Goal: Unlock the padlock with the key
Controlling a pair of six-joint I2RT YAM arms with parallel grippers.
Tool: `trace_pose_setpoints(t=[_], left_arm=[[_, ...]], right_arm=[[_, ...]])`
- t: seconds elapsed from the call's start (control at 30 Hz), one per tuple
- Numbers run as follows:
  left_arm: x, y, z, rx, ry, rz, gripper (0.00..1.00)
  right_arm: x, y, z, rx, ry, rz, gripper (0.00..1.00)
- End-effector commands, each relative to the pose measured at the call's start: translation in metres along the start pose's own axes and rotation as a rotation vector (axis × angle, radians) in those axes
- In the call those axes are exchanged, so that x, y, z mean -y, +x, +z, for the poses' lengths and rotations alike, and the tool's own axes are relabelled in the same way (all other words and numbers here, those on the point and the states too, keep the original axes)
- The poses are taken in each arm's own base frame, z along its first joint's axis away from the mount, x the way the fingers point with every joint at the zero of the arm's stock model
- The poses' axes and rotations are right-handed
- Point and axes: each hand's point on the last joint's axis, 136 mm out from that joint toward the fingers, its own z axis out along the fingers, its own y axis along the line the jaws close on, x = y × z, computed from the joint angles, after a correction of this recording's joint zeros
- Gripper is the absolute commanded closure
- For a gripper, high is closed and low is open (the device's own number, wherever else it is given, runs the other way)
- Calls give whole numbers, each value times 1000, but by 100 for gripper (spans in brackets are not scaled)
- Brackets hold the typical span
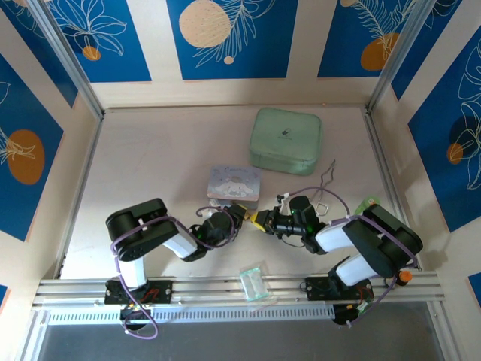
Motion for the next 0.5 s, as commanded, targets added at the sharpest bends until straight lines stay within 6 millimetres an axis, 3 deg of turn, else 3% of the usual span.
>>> trace_pose_setpoints(t=[0.0,0.27,0.47], left_arm=[[20,20,1,-90,69,-64,100],[42,39,-3,-187,169,-150,100],[37,41,-7,-211,168,-164,100]], right_arm=[[12,-1,5,7,25,-4,100],[-10,-12,16,-59,-153,-10,100],[-2,-14,20,-95,-170,-5,100]])
